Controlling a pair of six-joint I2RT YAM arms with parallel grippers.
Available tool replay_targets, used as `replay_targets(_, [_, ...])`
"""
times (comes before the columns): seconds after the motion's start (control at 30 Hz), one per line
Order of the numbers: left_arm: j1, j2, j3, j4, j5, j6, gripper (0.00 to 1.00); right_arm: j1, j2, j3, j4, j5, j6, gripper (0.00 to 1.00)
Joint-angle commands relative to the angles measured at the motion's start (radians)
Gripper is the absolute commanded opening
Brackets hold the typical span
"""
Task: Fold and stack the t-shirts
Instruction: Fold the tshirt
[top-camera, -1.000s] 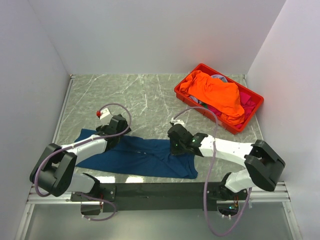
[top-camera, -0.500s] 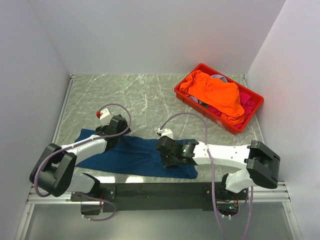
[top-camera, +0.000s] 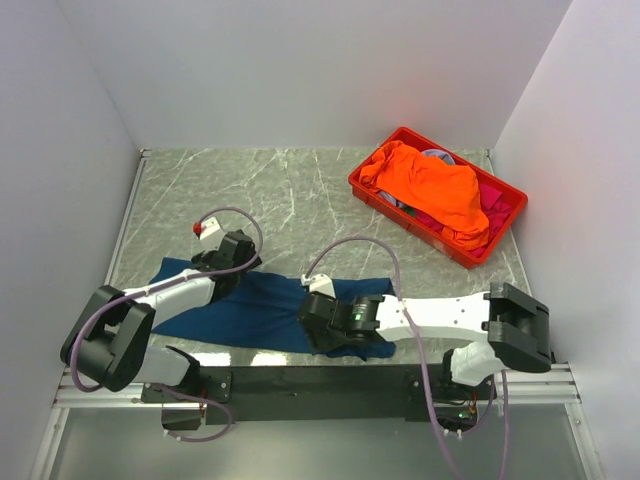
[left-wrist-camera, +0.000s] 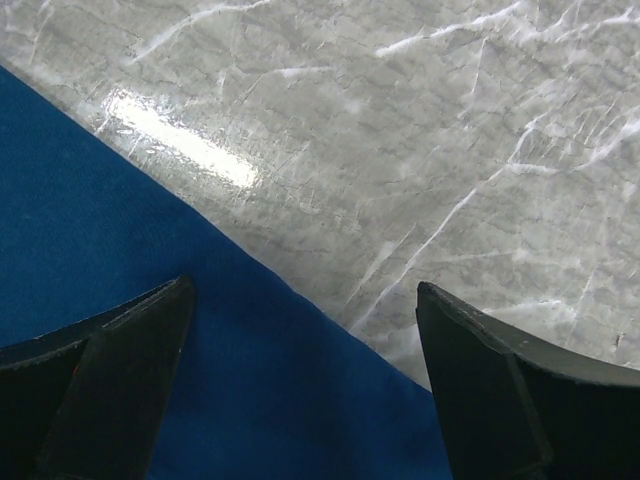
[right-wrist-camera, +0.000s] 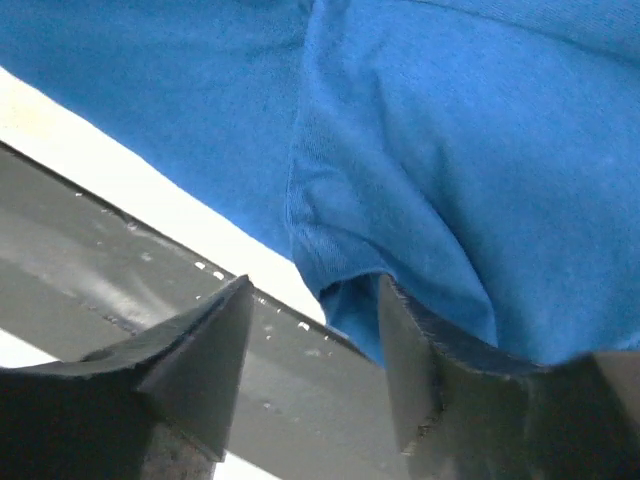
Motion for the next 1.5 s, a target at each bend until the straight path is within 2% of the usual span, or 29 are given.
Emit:
replay_targets(0.0, [-0.004, 0.009, 0.010, 0.006, -0.008, -0.015, 0.99, -0.006, -0.094, 0.023, -0.035, 0.069, 0.015, 0.64])
replay_targets(0.13, [-0.004, 0.017, 0.013, 0.009, -0.008, -0.015, 0.99, -0.113, -0.203, -0.047, -0.040, 0.092, -0.017, 0.66])
replay_targets(0.27, [-0.004, 0.030, 0.015, 0.013, -0.006, -0.012, 0.99, -0.297, -0.294, -0.151, 0.020, 0.075, -0.063, 0.66])
replay_targets(0.3, [-0.004, 0.033, 0.015, 0.013, -0.005, -0.012, 0.99, -0.368, -0.307, -0.168, 0.034, 0.069, -0.075, 0.66])
replay_targets(0.53, [-0.004, 0.055, 0.016, 0.013, -0.011, -0.008, 0.99, -0.600, -0.328, -0.256, 0.108, -0.007, -0.161, 0.64])
replay_targets(0.63, [-0.004, 0.052, 0.013, 0.016, -0.011, -0.008, 0.99, -0.660, -0.323, -0.283, 0.143, -0.043, -0.183, 0.63])
replay_targets(0.87, [-0.004, 0.058, 0.015, 0.018, -0.009, -0.006, 0.99, -0.716, -0.302, -0.307, 0.198, -0.087, -0.201, 0.62])
replay_targets(1.13, [-0.004, 0.067, 0.019, 0.019, -0.008, -0.005, 0.99, -0.737, -0.217, -0.291, 0.255, -0.124, -0.218, 0.56])
replay_targets(1.23, [-0.004, 0.072, 0.022, 0.018, -0.008, -0.005, 0.99, -0.745, -0.190, -0.282, 0.273, -0.135, -0.223, 0.51])
replay_targets(1.33, [-0.004, 0.067, 0.021, 0.013, -0.008, -0.005, 0.99, -0.759, -0.173, -0.273, 0.275, -0.139, -0.229, 0.38])
replay_targets(1.37, [-0.004, 0.066, 0.019, 0.013, -0.008, -0.006, 0.99, -0.762, -0.173, -0.271, 0.275, -0.142, -0.230, 0.30])
replay_targets(1.47, [-0.004, 0.058, 0.015, 0.012, -0.014, -0.012, 0.99, -0.785, -0.177, -0.264, 0.264, -0.143, -0.240, 0.14])
